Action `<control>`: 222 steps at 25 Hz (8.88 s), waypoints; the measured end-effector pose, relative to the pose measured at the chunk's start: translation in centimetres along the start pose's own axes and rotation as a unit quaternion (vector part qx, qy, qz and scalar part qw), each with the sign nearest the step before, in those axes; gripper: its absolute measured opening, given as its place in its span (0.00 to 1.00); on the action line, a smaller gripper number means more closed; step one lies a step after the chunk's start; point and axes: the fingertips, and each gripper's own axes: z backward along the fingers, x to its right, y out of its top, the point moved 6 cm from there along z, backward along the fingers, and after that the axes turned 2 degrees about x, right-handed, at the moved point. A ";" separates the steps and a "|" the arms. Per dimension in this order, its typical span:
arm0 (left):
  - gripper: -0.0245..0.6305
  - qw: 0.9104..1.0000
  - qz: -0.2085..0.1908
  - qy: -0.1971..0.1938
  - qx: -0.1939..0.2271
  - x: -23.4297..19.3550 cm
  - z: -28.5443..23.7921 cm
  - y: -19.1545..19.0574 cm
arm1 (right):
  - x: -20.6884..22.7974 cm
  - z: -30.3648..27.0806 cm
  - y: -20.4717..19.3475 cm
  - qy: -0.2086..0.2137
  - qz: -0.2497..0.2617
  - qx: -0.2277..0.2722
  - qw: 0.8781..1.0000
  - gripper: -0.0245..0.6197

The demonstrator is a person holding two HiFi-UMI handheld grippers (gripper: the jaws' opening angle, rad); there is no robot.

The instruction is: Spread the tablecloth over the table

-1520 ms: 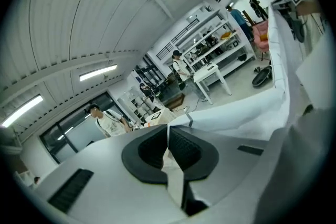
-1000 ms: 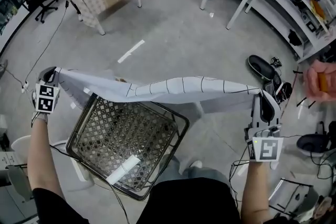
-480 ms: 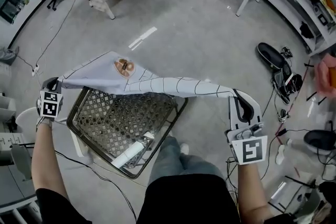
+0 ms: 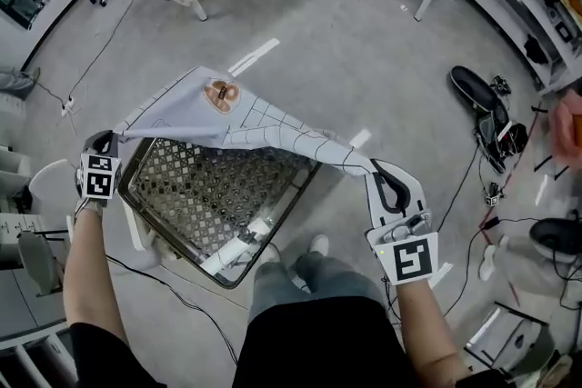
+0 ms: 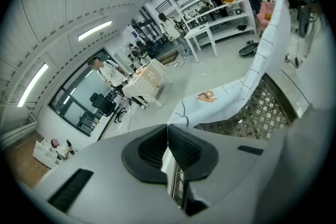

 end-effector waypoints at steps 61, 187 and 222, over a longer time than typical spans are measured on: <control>0.41 0.965 -0.091 -0.246 0.024 7.1 -9.6 -33.1 | -49.7 -3.0 -1.1 0.259 0.044 -0.161 0.951 0.05; 0.06 0.864 0.460 -0.124 -0.159 45.2 19.5 -39.2 | -38.9 5.9 -19.9 0.622 0.080 -0.378 0.681 0.34; 0.06 0.817 0.516 -0.114 -0.230 52.7 23.0 -41.7 | -40.0 2.8 -19.4 0.601 0.088 -0.389 0.692 0.34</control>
